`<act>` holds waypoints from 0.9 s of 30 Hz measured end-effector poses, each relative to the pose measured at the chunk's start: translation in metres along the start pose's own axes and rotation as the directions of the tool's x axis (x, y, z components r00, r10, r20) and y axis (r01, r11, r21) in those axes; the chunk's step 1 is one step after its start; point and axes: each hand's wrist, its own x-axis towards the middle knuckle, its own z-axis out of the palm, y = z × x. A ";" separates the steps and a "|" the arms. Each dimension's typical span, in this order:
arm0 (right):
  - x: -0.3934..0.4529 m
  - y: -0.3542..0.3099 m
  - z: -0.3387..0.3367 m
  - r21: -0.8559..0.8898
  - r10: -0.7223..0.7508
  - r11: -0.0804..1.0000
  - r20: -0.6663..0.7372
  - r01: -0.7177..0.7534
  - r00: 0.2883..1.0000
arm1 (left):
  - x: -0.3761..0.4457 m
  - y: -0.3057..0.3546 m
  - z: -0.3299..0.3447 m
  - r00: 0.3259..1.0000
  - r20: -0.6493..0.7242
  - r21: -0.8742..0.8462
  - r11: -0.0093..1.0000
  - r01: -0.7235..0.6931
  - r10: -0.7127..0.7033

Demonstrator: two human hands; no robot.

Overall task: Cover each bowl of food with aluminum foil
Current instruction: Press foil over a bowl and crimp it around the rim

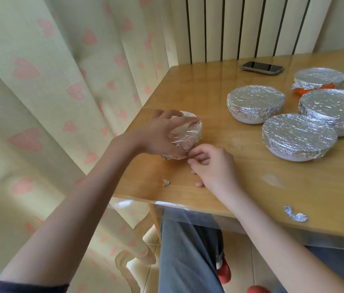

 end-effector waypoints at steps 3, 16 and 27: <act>0.003 0.000 0.001 -0.058 -0.065 0.996 0.008 0.066 0.998 | 0.001 -0.001 -0.002 1.000 0.011 -0.048 0.999 0.018 -0.018; 0.006 0.004 0.009 -0.271 -0.141 0.959 -0.206 0.082 0.968 | 0.012 0.006 0.005 0.990 0.098 0.243 0.967 0.079 -0.105; -0.001 -0.029 -0.015 0.761 0.539 0.237 0.414 -0.604 0.733 | 0.024 0.021 -0.010 0.972 0.182 0.320 0.944 0.085 -0.149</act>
